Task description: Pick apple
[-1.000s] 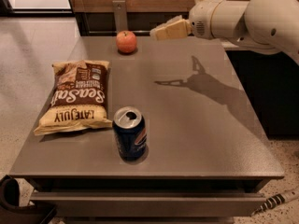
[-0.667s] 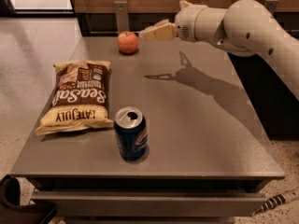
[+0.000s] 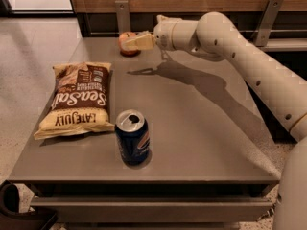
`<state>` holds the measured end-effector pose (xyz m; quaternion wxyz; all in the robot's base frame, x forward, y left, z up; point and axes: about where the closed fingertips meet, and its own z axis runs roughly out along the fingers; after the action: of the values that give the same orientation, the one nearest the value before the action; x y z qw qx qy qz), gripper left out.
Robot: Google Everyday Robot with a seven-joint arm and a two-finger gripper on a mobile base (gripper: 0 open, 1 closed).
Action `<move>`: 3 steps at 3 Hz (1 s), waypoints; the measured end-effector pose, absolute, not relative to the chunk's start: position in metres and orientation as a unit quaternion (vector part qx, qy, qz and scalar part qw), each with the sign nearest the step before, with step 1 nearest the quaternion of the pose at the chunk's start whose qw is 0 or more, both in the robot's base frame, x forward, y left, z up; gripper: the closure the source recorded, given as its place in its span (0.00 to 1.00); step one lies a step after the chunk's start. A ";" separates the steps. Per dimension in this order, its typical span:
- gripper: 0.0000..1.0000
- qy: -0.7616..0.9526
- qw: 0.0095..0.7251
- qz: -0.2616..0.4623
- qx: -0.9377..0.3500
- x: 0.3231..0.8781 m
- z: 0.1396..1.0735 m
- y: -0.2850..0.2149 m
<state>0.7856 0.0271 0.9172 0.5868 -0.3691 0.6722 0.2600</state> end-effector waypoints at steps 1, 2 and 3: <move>0.00 0.686 0.558 0.281 -0.374 0.798 0.881 0.058; 0.00 0.691 0.554 0.290 -0.361 0.813 0.860 0.069; 0.00 0.694 0.562 0.292 -0.343 0.827 0.850 0.067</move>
Offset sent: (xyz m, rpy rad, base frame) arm 0.0349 0.0498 -0.0700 0.0177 0.1151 0.0289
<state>0.8269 0.0674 0.8498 0.5620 -0.3432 0.6936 0.2920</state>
